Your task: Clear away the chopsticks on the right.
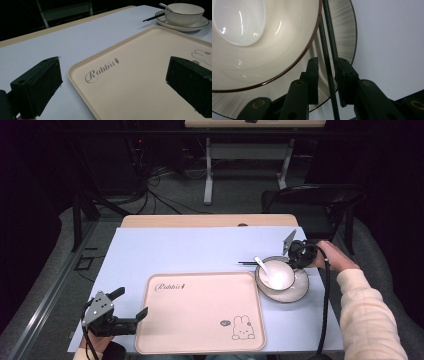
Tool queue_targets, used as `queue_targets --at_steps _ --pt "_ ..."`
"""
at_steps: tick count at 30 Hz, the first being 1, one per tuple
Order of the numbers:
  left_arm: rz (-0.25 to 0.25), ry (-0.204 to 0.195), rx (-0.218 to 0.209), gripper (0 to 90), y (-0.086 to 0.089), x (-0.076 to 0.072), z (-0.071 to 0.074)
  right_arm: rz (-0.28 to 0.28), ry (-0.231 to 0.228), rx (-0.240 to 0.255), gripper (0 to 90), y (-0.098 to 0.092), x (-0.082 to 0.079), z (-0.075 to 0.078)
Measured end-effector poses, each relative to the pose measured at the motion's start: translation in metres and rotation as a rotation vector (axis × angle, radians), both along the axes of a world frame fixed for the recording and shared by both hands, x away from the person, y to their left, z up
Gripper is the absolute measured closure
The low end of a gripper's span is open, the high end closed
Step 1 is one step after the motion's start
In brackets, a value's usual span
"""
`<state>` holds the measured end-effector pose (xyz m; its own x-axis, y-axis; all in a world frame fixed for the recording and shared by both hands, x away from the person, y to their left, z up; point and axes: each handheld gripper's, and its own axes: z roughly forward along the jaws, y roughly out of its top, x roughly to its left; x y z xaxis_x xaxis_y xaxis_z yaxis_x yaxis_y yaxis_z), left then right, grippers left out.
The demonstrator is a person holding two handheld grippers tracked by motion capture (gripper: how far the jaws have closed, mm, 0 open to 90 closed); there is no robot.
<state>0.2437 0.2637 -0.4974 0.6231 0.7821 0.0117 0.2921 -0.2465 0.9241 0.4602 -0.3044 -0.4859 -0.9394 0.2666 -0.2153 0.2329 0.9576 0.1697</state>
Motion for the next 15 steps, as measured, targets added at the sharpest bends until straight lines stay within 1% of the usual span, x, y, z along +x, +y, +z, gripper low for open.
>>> queue_targets --at_steps 1,2,4,5,6,7,8,13,15 --pt "0.0 0.0 0.0 0.0 0.0 0.0 0.0 0.011 -0.009 -0.005 73.6 0.0008 0.001 -0.0012" --pt "0.0 0.0 0.0 0.0 -0.0001 0.0 0.0 0.004 -0.004 -0.009 74.1 0.0016 0.0013 -0.0021" --pt "0.001 0.002 0.001 0.0 -0.0002 0.0001 0.0 0.015 -0.006 -0.02 74.9 0.0032 0.0023 -0.004" --pt "0.001 0.002 0.001 0.0 -0.0002 0.0001 0.0 0.004 0.005 -0.023 75.3 0.0037 0.002 -0.0052" --pt "0.001 0.002 0.001 0.0 -0.0002 0.0001 0.0 0.018 -0.001 -0.019 75.4 0.0039 0.003 -0.0068" --pt "0.001 0.003 0.001 0.0 -0.0002 0.0002 -0.0001 0.023 -0.004 -0.038 75.8 0.0043 0.0037 -0.0067" --pt "0.001 0.003 0.001 0.0 -0.0001 0.0003 -0.0001 0.016 0.007 -0.034 75.9 0.0044 0.0034 -0.0077" --pt "0.001 0.005 0.002 0.0 -0.0003 0.0004 -0.0001 0.021 0.005 -0.036 76.6 0.0049 0.0042 -0.0081" --pt "0.002 0.005 0.001 0.0 -0.0003 0.0004 -0.0001 0.011 0.002 -0.04 76.6 0.0043 0.0037 -0.0061"
